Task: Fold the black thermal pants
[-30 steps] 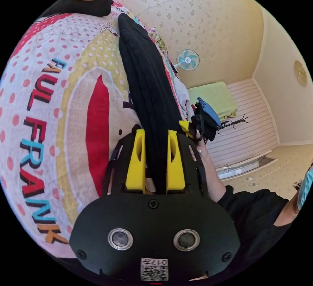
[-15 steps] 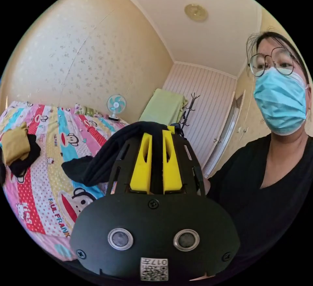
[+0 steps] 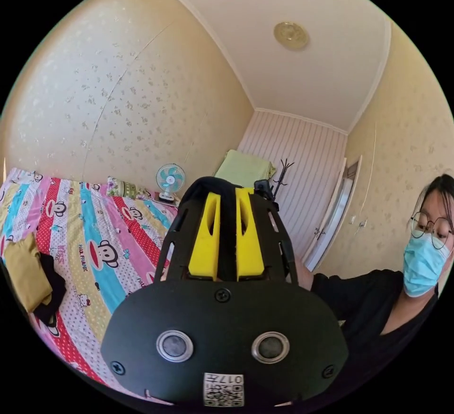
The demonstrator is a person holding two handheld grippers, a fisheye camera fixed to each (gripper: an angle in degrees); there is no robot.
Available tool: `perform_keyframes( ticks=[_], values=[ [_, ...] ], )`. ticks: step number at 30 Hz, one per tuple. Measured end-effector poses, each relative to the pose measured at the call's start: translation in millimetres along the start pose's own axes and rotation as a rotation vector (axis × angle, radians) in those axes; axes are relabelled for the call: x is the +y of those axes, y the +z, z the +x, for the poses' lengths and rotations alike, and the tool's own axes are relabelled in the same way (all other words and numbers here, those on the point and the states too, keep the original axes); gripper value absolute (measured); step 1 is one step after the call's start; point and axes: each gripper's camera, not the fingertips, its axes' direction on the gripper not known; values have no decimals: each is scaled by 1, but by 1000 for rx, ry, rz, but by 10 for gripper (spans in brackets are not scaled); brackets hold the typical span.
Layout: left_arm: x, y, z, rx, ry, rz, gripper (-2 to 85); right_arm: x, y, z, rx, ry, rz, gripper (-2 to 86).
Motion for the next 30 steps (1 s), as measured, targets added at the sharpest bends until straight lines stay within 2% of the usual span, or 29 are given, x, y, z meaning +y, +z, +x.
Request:
perform_keyframes(
  ticks=[3, 7, 9, 13, 18, 20, 23, 27, 30],
  values=[
    [-18, 7, 14, 23, 50, 39, 54, -19, -1, -26, 28, -124, -2, 5],
    [-12, 7, 44, -17, 223, 43, 56, -7, 9, -56, 90, -228, -38, 11],
    [11, 7, 40, -5, 237, 32, 57, 28, 23, -53, 136, -237, -88, 18],
    [118, 12, 14, -25, 211, -28, 54, 124, 51, -16, 161, -167, -160, 23],
    [293, 17, 1, -76, 125, -234, 54, 331, 87, 37, 98, 33, -272, 11],
    [363, 23, 9, -56, 60, -424, 56, 392, 93, 42, 95, 118, -294, 8],
    [409, 25, 24, -53, 40, -637, 72, 449, 95, 30, 37, 186, -265, 3],
    [398, -12, 30, -21, 68, -630, 66, 454, 87, -2, 41, 160, -247, 1],
    [353, -55, 9, -60, 61, -430, 18, 444, 89, -25, 60, 110, -275, -1]
  ],
)
